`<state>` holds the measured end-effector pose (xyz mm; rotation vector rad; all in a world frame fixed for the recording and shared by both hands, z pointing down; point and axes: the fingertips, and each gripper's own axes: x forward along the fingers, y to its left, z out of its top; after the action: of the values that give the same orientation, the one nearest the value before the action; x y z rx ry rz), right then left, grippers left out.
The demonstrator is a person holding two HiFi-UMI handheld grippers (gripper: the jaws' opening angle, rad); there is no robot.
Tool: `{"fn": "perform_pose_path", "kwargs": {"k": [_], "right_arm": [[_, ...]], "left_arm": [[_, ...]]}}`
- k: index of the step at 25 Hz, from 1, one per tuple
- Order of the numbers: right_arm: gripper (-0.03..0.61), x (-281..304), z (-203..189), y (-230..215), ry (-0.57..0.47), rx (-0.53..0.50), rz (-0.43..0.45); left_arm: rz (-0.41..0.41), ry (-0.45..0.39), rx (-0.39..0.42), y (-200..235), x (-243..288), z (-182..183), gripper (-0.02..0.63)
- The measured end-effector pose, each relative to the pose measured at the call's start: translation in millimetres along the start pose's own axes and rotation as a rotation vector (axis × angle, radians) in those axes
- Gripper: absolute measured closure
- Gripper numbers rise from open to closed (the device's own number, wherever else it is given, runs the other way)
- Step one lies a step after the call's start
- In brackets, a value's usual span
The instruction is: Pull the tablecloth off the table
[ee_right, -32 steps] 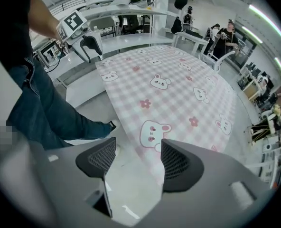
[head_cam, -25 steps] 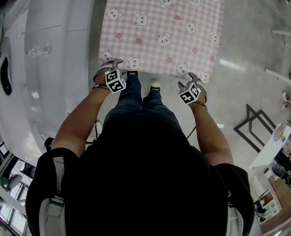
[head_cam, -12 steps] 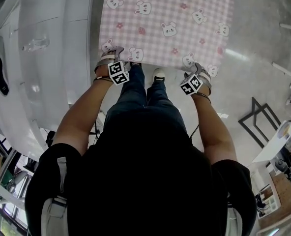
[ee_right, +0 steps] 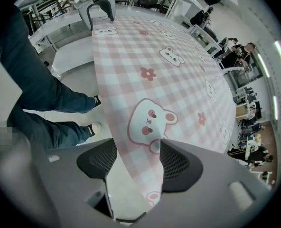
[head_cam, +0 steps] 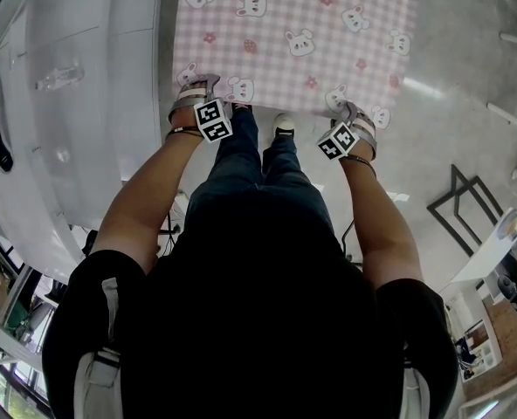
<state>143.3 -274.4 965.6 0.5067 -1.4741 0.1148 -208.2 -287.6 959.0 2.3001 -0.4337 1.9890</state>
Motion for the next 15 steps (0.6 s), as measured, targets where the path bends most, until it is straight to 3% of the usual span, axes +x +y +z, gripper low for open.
{"fn": "perform_pose_path", "kwargs": {"k": [8, 15], "right_arm": [[0.369, -10, 4, -9, -0.048, -0.021, -0.046], [0.449, -23, 11, -18, -0.075, -0.044, -0.061]], "left_arm": [[-0.035, 0.029, 0.017, 1, -4, 2, 0.275], [-0.060, 0.036, 0.008, -1, -17, 4, 0.348]]}}
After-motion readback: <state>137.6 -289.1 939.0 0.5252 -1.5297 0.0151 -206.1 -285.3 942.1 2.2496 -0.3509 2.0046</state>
